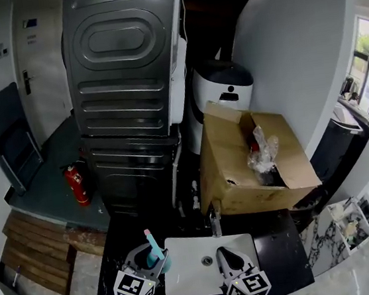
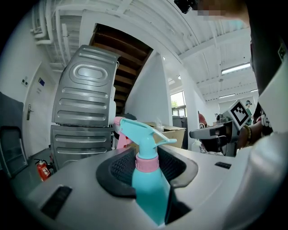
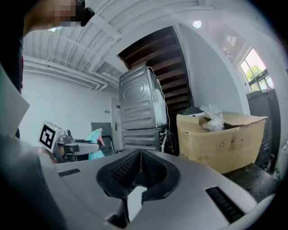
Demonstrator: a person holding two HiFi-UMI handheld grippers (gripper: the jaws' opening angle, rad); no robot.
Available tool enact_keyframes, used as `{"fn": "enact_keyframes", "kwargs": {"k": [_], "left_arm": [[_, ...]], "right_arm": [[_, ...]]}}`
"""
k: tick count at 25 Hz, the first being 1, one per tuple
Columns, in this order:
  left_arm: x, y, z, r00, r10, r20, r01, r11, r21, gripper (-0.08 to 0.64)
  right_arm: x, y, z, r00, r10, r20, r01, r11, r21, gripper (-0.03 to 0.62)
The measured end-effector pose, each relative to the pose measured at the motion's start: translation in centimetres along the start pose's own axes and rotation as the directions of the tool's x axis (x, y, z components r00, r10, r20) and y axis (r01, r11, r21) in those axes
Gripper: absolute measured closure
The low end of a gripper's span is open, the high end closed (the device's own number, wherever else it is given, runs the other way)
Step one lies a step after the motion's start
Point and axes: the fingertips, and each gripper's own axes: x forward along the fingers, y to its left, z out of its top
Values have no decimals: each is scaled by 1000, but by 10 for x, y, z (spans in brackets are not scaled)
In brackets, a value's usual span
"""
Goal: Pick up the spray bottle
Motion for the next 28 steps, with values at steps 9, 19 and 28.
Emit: {"fn": "enact_keyframes", "kwargs": {"k": [9, 19, 28], "left_arm": [[0, -7, 1, 999, -34, 7, 34, 999, -9, 400], [-2, -14, 2, 997, -82, 14, 82, 996, -24, 400], [-3, -20, -4, 992, -123, 28, 124, 992, -35, 400]], "right_arm": [[1, 9, -1, 1000, -1, -12, 1, 1000, 8, 554], [4, 16, -1, 1000, 1, -12, -1, 1000, 17, 554], [5, 23, -4, 1000, -8, 3, 8, 1000, 18, 554]]}}
